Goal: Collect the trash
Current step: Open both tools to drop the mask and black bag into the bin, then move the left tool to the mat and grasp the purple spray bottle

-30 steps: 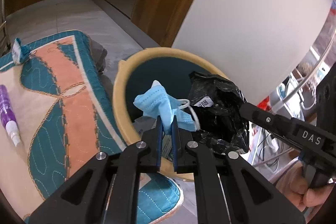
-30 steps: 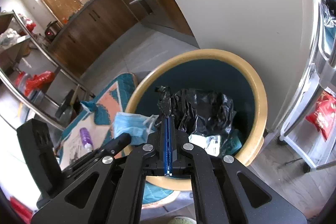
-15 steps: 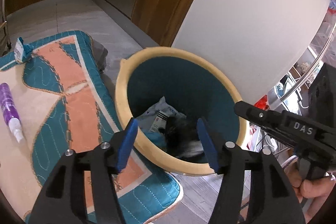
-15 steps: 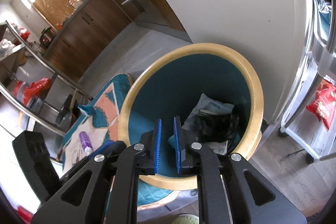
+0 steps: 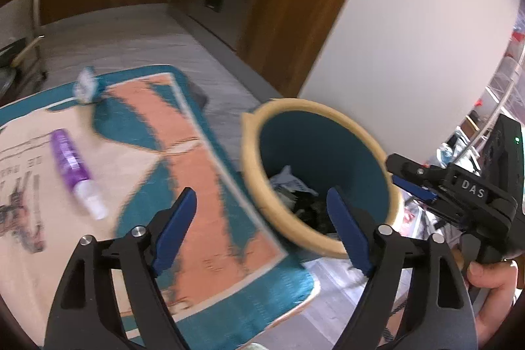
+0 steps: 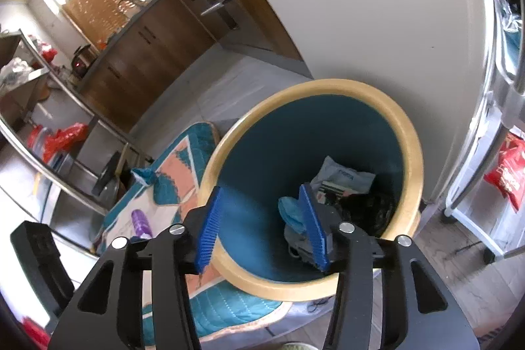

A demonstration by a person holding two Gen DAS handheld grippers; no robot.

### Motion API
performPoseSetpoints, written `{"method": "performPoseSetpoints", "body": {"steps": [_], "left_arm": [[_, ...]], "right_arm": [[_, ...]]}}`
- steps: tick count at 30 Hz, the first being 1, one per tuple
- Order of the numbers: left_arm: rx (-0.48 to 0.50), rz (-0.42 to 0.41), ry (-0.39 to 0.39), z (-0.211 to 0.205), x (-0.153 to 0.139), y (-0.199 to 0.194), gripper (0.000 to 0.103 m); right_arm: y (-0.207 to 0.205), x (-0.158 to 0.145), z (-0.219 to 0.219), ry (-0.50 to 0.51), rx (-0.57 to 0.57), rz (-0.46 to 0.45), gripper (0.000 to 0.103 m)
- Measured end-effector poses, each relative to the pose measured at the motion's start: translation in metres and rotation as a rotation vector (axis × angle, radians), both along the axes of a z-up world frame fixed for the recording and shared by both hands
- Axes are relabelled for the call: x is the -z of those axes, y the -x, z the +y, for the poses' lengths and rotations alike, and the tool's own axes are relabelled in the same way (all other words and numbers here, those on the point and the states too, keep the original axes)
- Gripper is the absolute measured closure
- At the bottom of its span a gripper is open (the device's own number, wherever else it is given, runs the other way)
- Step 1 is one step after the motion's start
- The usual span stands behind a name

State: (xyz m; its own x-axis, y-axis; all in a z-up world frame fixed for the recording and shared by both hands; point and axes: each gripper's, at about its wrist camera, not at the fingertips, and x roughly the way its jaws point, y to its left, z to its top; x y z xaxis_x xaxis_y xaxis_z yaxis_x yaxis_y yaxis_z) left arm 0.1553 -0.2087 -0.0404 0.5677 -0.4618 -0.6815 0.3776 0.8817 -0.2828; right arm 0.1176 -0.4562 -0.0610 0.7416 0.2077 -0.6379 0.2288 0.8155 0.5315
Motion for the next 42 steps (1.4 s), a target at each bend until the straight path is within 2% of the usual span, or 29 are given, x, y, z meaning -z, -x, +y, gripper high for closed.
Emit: {"method": "performPoseSetpoints", "body": {"steps": [8,14,19,27,32,35,37,39,42], "left_arm": [[-0.223,0.025,-0.033,0.069,0.001,-0.010,0.021],[-0.332,0.055,-0.043,0.106,0.007,-0.024,0.021],[-0.396,0.084,-0.066,0.123,0.017,-0.040,0.021],[-0.425,0.114,-0.134,0.127,0.035,-0.073,0.024],[-0.425,0.131,-0.185,0.126,0.046,-0.085,0.031],[-0.432,0.153,-0.176,0.131,0.053,-0.091,0.041],[-0.426,0.160,-0.181,0.134,0.058,-0.093,0.061],[-0.422,0.170,-0.176,0.139,0.062,-0.093,0.071],[-0.400,0.169,-0.160,0.146,0.061,-0.090,0.071]], "right_arm": [[-0.005,-0.007,0.019,0.036,-0.055,-0.030,0.047],[-0.003,-0.010,0.024,0.059,-0.073,-0.043,0.043],[-0.003,-0.009,0.027,0.051,-0.080,-0.048,0.040],[-0.007,-0.010,0.043,0.094,-0.123,-0.046,0.034],[-0.008,-0.008,0.047,0.109,-0.134,-0.040,0.034],[-0.009,-0.009,0.050,0.126,-0.143,-0.038,0.034],[-0.010,-0.009,0.054,0.140,-0.152,-0.038,0.034],[-0.011,-0.009,0.058,0.155,-0.165,-0.038,0.034],[-0.013,-0.009,0.064,0.168,-0.191,-0.041,0.034]]}}
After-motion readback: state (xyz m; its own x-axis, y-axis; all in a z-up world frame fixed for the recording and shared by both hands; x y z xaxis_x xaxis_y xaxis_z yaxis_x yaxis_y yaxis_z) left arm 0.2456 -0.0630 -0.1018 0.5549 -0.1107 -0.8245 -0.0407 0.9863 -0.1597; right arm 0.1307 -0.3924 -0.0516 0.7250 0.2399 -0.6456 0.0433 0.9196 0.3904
